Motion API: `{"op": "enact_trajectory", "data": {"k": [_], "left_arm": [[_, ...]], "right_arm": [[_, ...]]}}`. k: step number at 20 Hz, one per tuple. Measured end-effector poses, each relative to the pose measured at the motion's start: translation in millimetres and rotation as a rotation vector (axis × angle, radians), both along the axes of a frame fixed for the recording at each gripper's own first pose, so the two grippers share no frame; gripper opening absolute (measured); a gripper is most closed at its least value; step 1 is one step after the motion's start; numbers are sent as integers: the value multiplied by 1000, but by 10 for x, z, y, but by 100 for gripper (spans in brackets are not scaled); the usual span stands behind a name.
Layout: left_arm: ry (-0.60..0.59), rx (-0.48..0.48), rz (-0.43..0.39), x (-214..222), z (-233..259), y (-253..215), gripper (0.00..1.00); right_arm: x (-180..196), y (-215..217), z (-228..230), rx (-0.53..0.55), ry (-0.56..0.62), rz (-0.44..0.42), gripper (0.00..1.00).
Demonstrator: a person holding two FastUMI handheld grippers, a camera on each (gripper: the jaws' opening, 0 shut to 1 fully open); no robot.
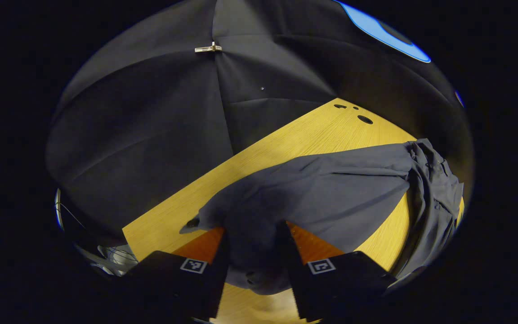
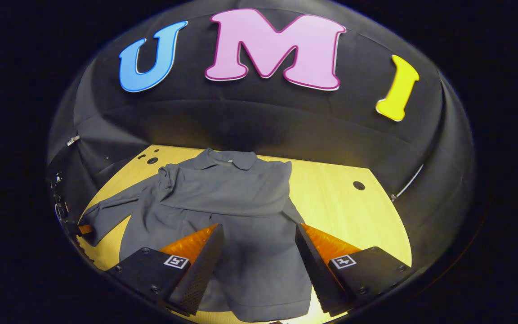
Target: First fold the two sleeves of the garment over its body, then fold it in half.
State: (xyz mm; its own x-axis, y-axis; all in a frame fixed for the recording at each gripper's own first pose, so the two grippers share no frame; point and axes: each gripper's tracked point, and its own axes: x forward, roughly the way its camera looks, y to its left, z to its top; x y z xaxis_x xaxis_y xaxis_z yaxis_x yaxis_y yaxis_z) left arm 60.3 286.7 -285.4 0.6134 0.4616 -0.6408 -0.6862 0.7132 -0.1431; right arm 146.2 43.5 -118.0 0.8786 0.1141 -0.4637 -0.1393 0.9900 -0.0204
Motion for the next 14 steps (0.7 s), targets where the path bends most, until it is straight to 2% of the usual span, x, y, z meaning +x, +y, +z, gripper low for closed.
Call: {"op": "enact_trajectory", "data": {"k": [3,5,9,13,14], "left_arm": [[-33,9,-46,83,23,-35,29],[-59,3,-59,119,43,-36,14],[-110,-30,-67,120,131,-11,6],[-177,-2,-106,274,530,-9,6],[-192,9,-125,360,664,-40,9]], "right_arm": [[-129,-141,14,-11,-4,-32,98],[-198,-226,37,-31,-15,-47,98],[-362,-334,82,-19,-33,-89,98],[-489,-473,50,-3,-36,-123,98],[-501,-540,63,0,-42,-131,98]]}}
